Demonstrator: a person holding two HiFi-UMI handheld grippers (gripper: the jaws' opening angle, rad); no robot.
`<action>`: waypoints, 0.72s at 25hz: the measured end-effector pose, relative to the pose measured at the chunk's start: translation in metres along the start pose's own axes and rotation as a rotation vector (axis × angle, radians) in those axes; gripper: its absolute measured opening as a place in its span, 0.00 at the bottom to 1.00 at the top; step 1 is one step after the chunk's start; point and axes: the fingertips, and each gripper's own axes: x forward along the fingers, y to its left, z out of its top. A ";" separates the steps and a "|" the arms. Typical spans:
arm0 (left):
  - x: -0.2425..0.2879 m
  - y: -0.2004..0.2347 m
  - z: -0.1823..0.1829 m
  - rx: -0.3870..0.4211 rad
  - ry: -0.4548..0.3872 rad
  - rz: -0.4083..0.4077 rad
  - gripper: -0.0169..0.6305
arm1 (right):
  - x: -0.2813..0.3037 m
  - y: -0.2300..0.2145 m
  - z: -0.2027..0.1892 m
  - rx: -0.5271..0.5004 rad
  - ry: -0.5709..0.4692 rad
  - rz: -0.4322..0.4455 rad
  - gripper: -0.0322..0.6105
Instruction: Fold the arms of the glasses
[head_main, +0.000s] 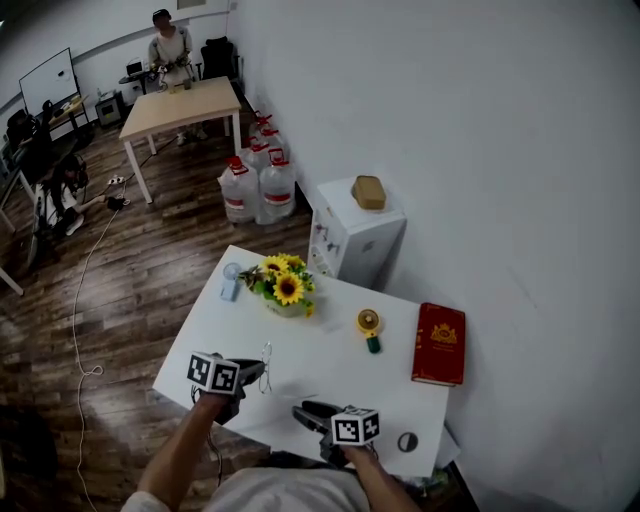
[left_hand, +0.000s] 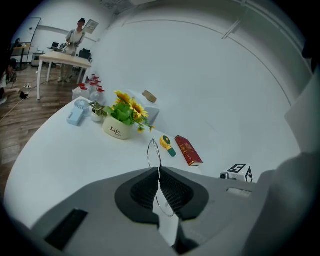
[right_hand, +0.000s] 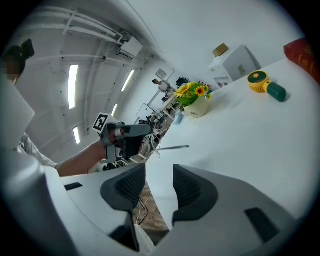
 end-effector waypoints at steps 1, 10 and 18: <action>0.000 -0.002 0.000 0.004 -0.001 -0.003 0.05 | 0.001 0.000 0.003 0.011 -0.017 0.002 0.30; 0.000 -0.019 -0.005 0.034 0.000 -0.031 0.05 | -0.007 0.011 0.034 0.085 -0.131 0.076 0.11; 0.010 -0.037 -0.016 0.070 0.031 -0.081 0.05 | -0.006 0.016 0.052 0.093 -0.180 0.094 0.05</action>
